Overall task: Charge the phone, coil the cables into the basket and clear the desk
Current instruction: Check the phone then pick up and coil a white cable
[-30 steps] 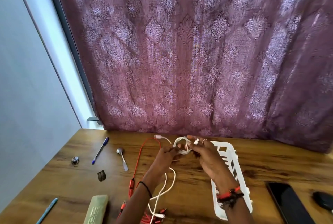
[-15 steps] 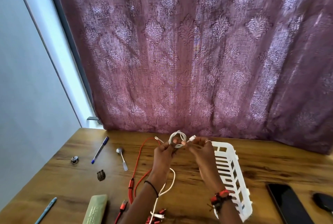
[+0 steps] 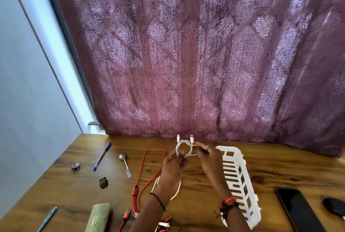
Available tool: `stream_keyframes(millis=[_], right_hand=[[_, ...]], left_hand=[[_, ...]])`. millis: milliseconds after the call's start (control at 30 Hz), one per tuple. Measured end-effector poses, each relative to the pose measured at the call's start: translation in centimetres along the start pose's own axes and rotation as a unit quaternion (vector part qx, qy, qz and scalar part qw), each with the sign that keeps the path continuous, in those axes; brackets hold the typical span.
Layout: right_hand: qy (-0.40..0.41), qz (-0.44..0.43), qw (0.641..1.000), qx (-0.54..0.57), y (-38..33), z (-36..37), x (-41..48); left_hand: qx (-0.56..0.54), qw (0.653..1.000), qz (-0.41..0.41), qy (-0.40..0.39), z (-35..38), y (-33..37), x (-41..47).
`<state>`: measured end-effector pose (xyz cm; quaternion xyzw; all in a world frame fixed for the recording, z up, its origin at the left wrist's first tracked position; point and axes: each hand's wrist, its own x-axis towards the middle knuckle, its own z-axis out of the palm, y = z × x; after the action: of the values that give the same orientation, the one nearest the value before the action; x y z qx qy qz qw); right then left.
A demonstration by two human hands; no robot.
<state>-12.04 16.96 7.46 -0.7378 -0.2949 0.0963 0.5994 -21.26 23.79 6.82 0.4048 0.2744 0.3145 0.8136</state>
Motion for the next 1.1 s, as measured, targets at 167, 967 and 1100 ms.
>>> stream_keyframes(millis=[167,967,1100], right_hand=[[-0.093,0.07,0.978,0.171,0.5,-1.5,0.6],[-0.199,0.043,0.975,0.087,0.0,-2.9,0.7],[-0.204,0.017,0.976,0.068,-0.6,-2.6,0.5]], left_hand=[[-0.038,0.998,-0.042,-0.017,-0.8,0.2,0.0],[0.72,0.559,0.379,-0.156,-3.1,4.5,2.2],[0.733,0.548,0.346,-0.206,-2.5,5.7,2.3]])
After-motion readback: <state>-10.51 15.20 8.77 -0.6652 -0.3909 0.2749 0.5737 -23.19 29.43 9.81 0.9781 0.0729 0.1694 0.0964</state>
